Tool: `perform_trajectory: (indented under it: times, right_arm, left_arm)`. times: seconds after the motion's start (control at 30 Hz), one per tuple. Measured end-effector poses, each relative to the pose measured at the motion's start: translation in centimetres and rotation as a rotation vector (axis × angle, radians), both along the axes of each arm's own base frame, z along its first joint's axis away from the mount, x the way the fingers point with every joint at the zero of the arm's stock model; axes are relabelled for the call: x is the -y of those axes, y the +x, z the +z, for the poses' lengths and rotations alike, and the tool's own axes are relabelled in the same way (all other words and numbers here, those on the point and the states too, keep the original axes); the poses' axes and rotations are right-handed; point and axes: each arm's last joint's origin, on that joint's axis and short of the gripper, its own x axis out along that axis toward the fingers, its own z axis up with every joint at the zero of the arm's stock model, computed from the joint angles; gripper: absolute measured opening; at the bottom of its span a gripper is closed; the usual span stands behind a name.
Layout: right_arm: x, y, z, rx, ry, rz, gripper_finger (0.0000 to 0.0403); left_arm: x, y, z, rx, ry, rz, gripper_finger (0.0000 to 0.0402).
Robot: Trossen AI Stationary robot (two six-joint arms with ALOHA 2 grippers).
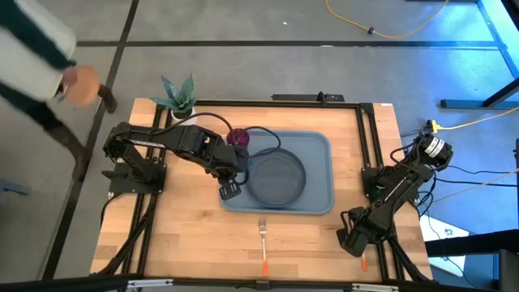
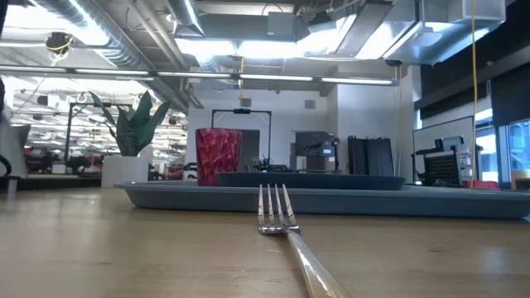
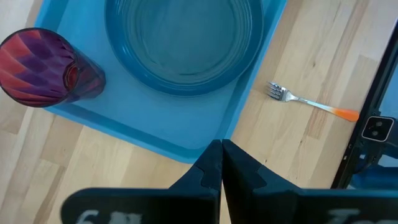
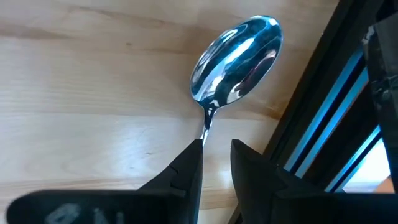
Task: Pick and place plate/cup/fork/spoon on tray
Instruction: Put the orange spoon on the light blue tray to the right of the blue plate
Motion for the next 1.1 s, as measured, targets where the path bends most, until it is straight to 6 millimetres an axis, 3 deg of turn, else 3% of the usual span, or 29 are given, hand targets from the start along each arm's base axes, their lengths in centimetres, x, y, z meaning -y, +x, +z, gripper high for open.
perform_trajectory:
  times: [0.2,0.63,0.93,1.1]
  right_arm:
    - [0.1,0.0,0.0,0.011,-0.009,0.010,0.0085]
    - [0.0,1.4,1.1,0.104,0.045,0.218,0.0085]
    - [0.1,1.5,2.3,0.115,0.050,0.435,0.0085]
    - [-0.2,1.1,2.3,0.169,0.095,0.643,0.0085]
  left_arm:
    - [0.0,0.0,0.0,-0.002,-0.025,0.011,0.0000]
    - [0.0,0.0,0.0,-0.002,-0.021,0.011,0.0000]
    - [0.0,0.0,0.0,-0.002,-0.009,-0.014,0.0000]
    - [0.0,0.0,0.0,-0.002,-0.007,-0.020,0.0000]
